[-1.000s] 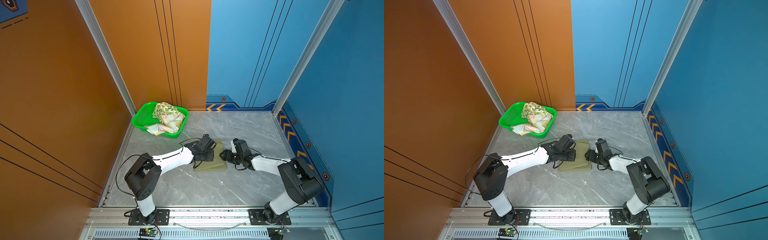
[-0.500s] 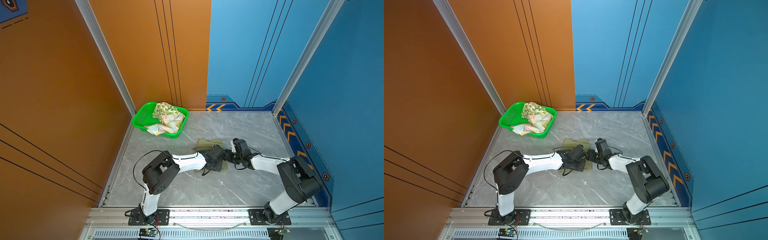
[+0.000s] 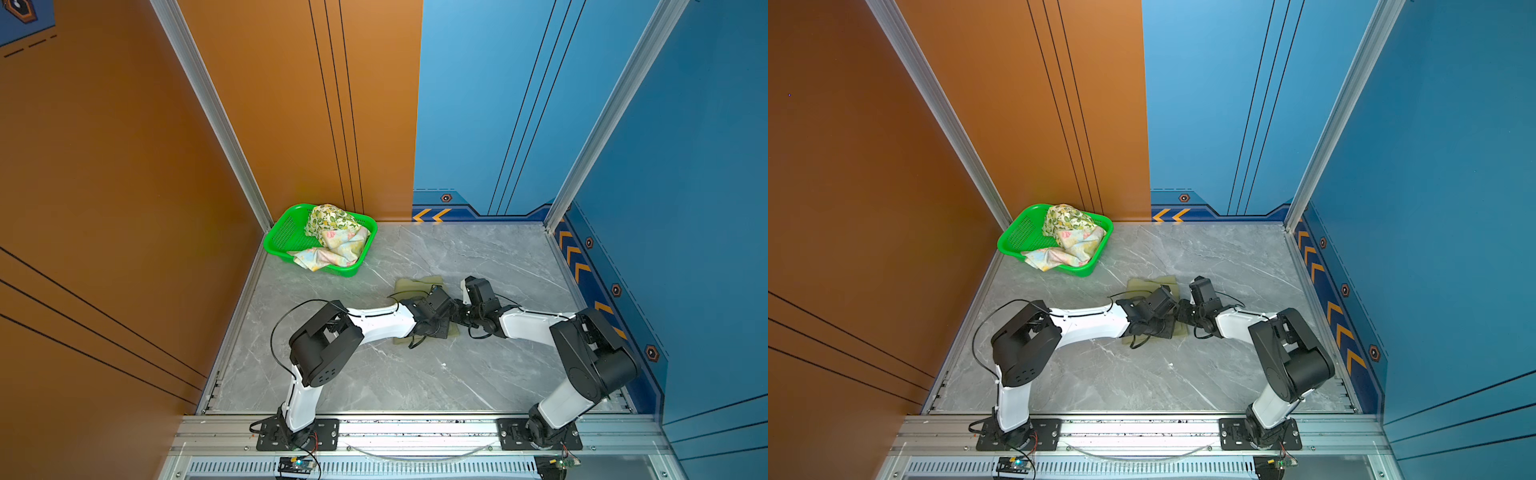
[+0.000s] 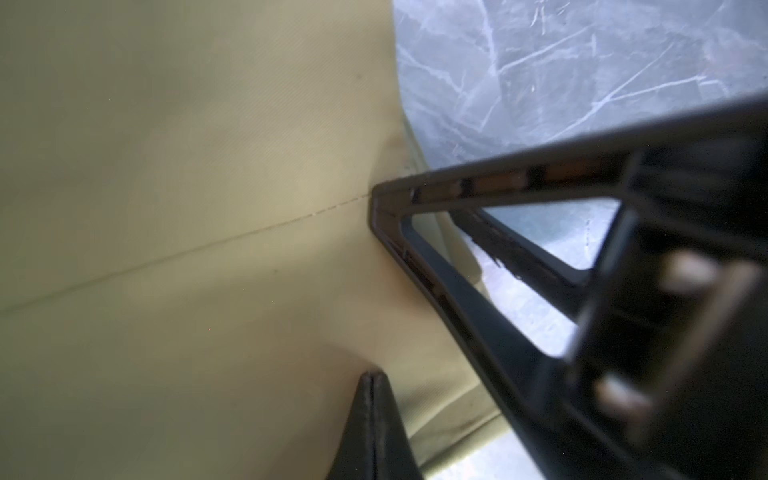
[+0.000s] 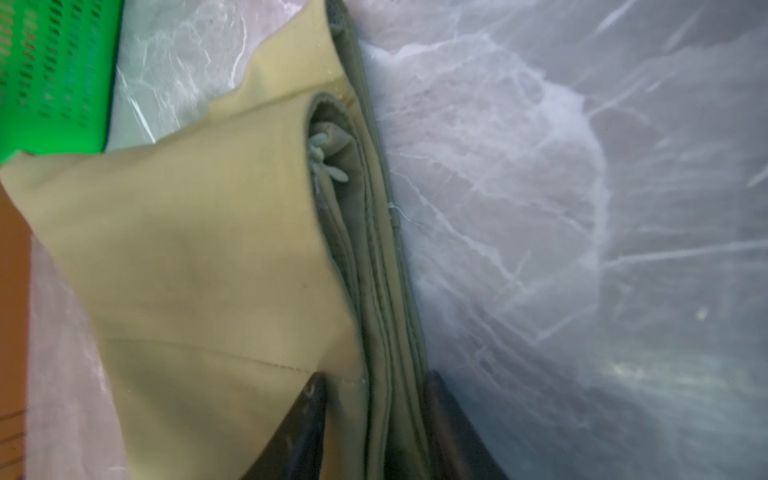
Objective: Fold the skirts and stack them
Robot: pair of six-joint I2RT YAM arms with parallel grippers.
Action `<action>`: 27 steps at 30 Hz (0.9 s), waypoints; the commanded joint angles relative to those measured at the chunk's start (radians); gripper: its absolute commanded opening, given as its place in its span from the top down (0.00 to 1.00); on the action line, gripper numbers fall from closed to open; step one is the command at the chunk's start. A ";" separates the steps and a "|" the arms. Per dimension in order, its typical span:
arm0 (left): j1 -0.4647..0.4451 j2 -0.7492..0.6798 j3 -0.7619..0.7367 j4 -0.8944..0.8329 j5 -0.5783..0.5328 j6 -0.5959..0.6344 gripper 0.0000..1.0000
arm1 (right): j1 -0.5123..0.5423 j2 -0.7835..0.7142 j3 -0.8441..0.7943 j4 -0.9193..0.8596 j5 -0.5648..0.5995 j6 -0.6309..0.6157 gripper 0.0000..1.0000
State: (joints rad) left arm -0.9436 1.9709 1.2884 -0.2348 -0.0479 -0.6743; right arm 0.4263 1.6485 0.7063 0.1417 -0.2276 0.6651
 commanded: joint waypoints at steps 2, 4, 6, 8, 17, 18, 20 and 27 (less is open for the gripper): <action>0.003 0.004 0.045 0.011 0.026 -0.010 1.00 | 0.009 0.060 -0.021 -0.137 0.032 -0.010 0.78; 0.008 -0.017 0.047 0.010 0.030 -0.008 1.00 | 0.009 0.062 -0.018 -0.143 0.035 -0.019 0.87; 0.022 -0.047 0.041 0.011 0.033 -0.008 1.00 | 0.008 0.064 -0.018 -0.145 0.037 -0.027 0.96; 0.043 -0.084 0.026 0.011 0.034 -0.008 1.00 | 0.008 0.064 -0.019 -0.151 0.037 -0.039 1.00; 0.163 -0.152 -0.004 0.038 0.071 0.035 1.00 | 0.011 0.038 -0.072 -0.134 0.022 -0.055 1.00; 0.173 -0.142 0.001 0.038 0.075 0.041 1.00 | 0.012 0.034 -0.079 -0.134 0.022 -0.056 1.00; 0.196 -0.113 0.020 0.037 0.102 0.061 1.00 | 0.012 0.018 -0.094 -0.136 0.021 -0.059 1.00; 0.260 0.010 0.059 0.120 0.095 0.122 1.00 | 0.022 -0.031 -0.125 -0.150 0.023 -0.066 1.00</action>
State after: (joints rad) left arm -0.7082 1.9320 1.3212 -0.1387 0.0349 -0.6033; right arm 0.4370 1.6051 0.6357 0.1669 -0.2153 0.6250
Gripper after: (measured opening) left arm 0.045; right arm 0.058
